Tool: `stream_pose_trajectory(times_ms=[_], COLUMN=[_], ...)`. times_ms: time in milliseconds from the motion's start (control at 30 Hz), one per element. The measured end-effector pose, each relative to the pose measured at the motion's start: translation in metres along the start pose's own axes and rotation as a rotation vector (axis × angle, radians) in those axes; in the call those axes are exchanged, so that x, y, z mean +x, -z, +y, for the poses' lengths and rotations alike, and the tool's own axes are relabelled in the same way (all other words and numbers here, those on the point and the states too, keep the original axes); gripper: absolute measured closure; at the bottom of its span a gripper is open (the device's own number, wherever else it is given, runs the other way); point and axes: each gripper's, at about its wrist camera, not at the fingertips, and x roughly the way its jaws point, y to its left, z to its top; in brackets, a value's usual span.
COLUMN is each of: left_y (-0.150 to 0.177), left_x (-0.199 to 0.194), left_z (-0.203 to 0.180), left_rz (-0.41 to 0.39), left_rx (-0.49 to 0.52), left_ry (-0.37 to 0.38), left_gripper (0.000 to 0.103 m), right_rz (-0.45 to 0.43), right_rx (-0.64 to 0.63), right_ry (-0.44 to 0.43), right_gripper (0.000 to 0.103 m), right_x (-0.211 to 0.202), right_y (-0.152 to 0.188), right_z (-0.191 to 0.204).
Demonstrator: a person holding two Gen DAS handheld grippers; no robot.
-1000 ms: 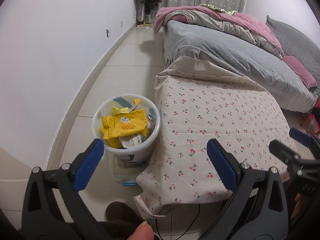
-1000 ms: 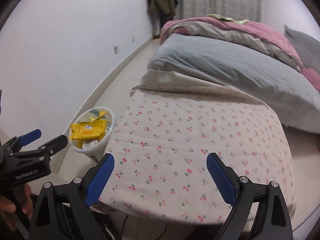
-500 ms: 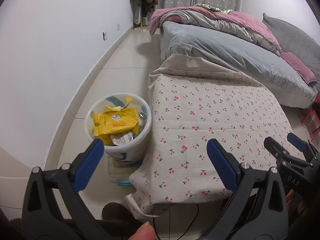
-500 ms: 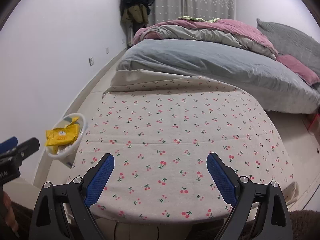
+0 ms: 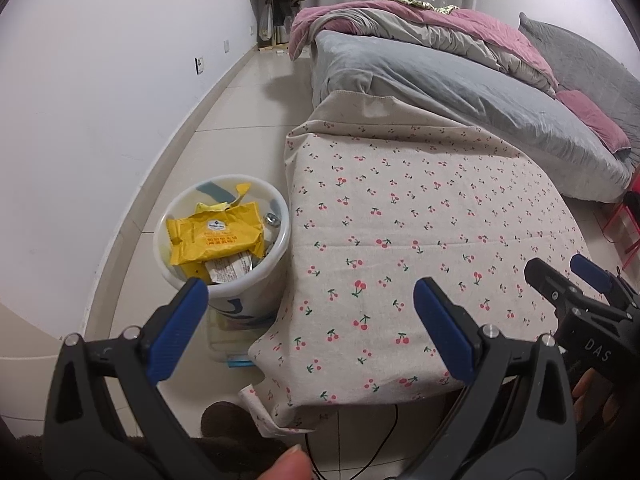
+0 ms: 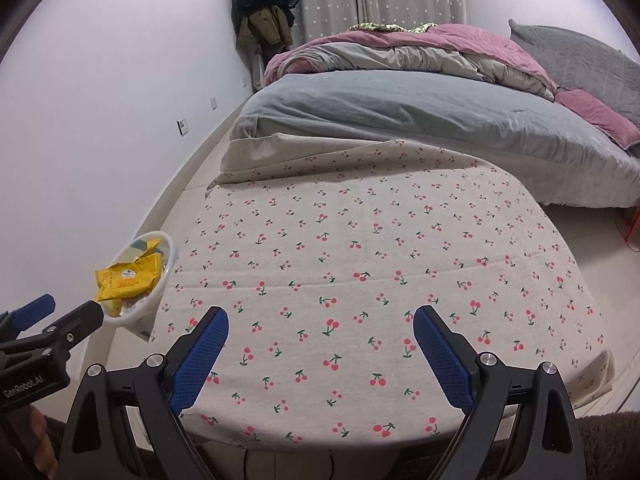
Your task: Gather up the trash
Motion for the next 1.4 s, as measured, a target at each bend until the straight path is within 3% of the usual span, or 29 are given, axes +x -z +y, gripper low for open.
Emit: stream_pose_trajectory(times_ms=[1400], left_y=[0.0062], left_x=[-0.0009], left_z=[0.0026], left_rz=[0.003], left_rx=[-0.004], left_ry=[-0.002], left_gripper=[0.001], right_rz=[0.005], right_rx=[-0.001], right_ry=[-0.019], right_gripper=[0.008], right_x=[0.0003], right_y=[0.0018], right_z=[0.0039])
